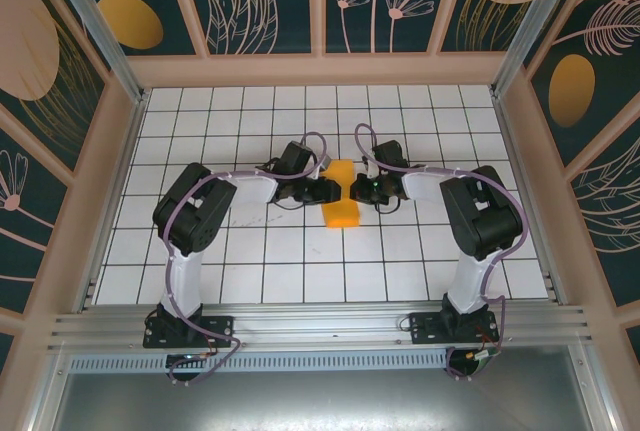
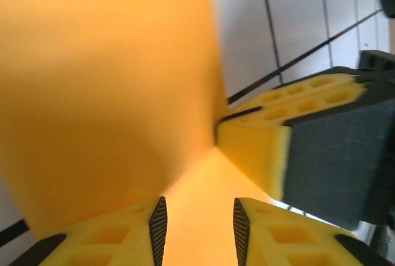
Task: Fold a paper plane with a square sheet of paper (fold left side to right side)
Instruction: First fold the square sheet of paper in half at the center of the table, then hold the square sheet of paper at the center of the table.
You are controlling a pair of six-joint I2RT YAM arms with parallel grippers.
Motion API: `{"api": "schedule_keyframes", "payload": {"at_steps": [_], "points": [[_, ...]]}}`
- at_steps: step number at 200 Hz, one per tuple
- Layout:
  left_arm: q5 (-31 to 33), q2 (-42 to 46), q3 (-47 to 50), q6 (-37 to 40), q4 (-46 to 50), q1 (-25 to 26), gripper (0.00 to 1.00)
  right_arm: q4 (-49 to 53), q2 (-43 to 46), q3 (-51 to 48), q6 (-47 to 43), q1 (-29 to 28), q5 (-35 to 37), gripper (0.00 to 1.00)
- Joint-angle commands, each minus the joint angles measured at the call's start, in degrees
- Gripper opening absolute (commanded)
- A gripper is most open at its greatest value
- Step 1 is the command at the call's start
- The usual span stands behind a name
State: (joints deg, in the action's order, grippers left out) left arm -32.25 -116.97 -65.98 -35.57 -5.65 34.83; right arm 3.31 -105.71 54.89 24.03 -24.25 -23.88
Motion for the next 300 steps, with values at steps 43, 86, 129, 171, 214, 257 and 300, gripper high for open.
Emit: {"api": "schedule_keyframes", "payload": {"at_steps": [43,86,129,171,214,257,300], "points": [[4.8,0.1,4.5,1.4,2.9,0.1,0.35,6.5,-2.9,-0.3,-2.3,-0.6,3.6,0.02],[5.9,4.2,7.6,1.7,3.1,-2.2,0.34,6.4,-2.9,-0.4,-2.3,-0.5,3.3,0.02],[4.2,9.1,6.8,2.9,0.1,-2.8,0.32,6.1,-2.9,0.0,-2.2,-0.4,2.9,0.02],[0.1,8.9,3.0,3.5,-3.3,-1.6,0.31,6.2,-2.9,0.2,-2.1,-0.5,2.8,0.02],[0.7,1.3,-2.3,2.9,-2.5,1.1,0.31,6.2,-2.8,0.0,-2.1,-0.6,2.8,0.02],[4.0,-1.2,-2.3,2.5,-1.3,1.1,0.31,6.0,-2.8,0.1,-2.1,-0.7,2.5,0.02],[7.4,-1.8,-0.6,2.9,0.1,1.1,0.32,6.3,-2.9,-0.1,-2.2,-0.8,2.7,0.02]]}}
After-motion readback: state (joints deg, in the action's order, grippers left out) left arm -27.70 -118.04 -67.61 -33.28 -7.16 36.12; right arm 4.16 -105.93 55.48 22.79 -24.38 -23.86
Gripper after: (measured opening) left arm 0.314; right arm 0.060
